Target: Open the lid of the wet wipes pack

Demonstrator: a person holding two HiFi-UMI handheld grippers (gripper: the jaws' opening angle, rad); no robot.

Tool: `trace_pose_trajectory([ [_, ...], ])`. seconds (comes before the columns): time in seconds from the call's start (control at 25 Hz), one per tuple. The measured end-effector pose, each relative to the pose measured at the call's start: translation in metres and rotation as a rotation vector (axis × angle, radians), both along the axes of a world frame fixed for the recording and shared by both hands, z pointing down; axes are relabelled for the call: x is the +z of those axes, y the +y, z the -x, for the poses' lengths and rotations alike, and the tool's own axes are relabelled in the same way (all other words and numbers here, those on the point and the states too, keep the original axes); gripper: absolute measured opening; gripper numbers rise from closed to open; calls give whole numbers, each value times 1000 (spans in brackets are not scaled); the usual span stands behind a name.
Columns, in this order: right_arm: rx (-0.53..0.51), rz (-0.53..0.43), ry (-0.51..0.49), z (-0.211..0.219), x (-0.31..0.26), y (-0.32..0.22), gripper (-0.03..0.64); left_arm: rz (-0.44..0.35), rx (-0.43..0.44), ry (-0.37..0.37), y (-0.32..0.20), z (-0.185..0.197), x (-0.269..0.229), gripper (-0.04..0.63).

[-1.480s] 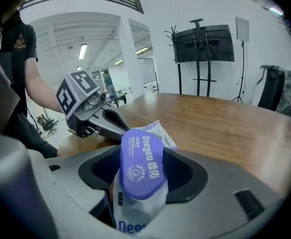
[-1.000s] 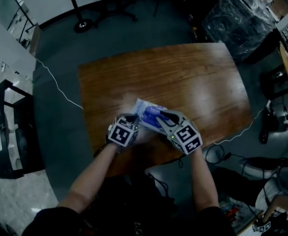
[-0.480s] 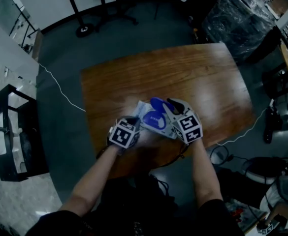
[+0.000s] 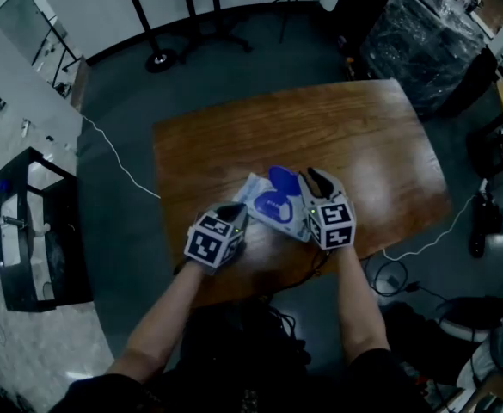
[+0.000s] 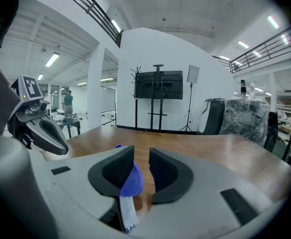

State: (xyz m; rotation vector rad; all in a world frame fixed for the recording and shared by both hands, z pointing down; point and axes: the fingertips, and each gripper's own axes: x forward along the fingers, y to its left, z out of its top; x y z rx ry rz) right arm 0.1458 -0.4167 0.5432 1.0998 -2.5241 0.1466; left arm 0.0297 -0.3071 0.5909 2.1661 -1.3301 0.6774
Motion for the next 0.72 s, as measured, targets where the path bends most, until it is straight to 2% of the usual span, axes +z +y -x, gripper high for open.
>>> trace_pose_trajectory([
  [0.2,61,-25,-73,-6,-38,30,107,-94,33,50,11,2,-47,-5],
  [0.28,118,-50,-106,-7,-56,44,29,-130,62,79,18,4,-67,-5],
  [0.32,146,-60,-122,-6,-64,52,15,-149,81,90,21,5,-76,-5],
  [0.72,307,-95,-234,25,-122,134,9,-281,262,199,55,8,-142,-5],
])
